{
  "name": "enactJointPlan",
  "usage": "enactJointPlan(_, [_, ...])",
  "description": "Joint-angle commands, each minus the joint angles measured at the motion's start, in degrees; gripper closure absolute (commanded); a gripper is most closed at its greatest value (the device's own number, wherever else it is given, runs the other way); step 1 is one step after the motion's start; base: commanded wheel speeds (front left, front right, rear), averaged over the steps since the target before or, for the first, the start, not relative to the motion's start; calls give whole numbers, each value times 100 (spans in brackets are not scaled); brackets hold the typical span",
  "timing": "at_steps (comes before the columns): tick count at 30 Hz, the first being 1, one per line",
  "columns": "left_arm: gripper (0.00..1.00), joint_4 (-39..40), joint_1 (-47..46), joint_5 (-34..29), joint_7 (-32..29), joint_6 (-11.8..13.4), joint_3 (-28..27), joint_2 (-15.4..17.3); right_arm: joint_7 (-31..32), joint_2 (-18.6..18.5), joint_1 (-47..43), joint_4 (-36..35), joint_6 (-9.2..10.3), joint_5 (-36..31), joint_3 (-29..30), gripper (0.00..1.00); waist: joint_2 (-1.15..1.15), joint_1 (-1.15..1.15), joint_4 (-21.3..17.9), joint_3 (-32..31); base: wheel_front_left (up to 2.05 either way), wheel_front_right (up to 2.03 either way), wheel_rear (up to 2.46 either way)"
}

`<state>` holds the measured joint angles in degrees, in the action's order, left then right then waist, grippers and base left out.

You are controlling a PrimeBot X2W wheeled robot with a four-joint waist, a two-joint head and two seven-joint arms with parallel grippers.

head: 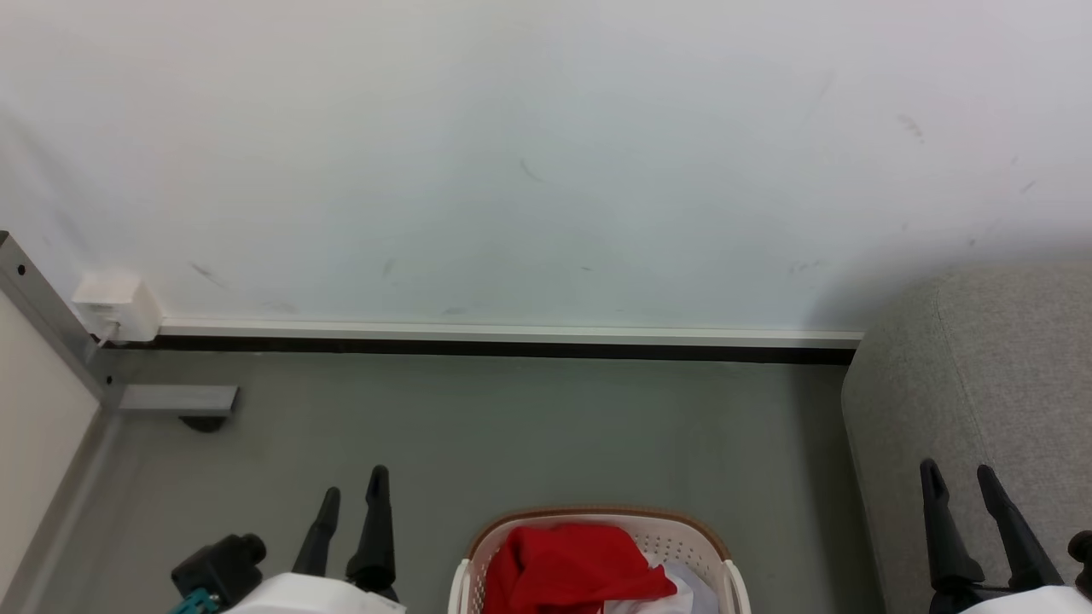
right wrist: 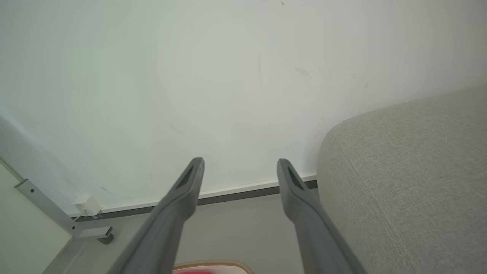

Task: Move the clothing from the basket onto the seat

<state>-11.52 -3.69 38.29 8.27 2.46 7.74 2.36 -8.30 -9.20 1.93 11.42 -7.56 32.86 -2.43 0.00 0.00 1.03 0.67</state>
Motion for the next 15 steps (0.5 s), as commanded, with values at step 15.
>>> enactJointPlan(15, [0,-8,-34,-1080,261,77,118,58,-262,-122,-58,-27,9,-879,-121,0,0,0,23,5,0,0,0])
